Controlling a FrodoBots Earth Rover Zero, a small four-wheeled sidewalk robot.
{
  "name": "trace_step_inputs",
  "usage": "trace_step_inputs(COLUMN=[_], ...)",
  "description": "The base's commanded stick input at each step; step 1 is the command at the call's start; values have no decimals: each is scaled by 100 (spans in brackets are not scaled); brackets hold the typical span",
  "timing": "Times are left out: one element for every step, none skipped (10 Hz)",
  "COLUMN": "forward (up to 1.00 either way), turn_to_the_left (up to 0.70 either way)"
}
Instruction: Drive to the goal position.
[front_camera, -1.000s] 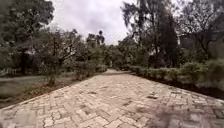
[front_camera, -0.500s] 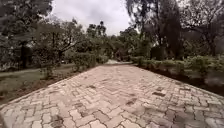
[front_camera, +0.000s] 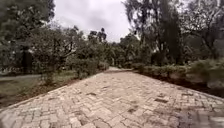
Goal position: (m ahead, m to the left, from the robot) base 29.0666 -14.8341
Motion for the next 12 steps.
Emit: trace_step_inputs(forward=[70, 70, 70, 70, 70, 70, 70, 70, 70, 70, 70, 70], turn_to_the_left=[0, 0, 0, 0, 0, 0, 0, 0, 0, 0, -35, -35])
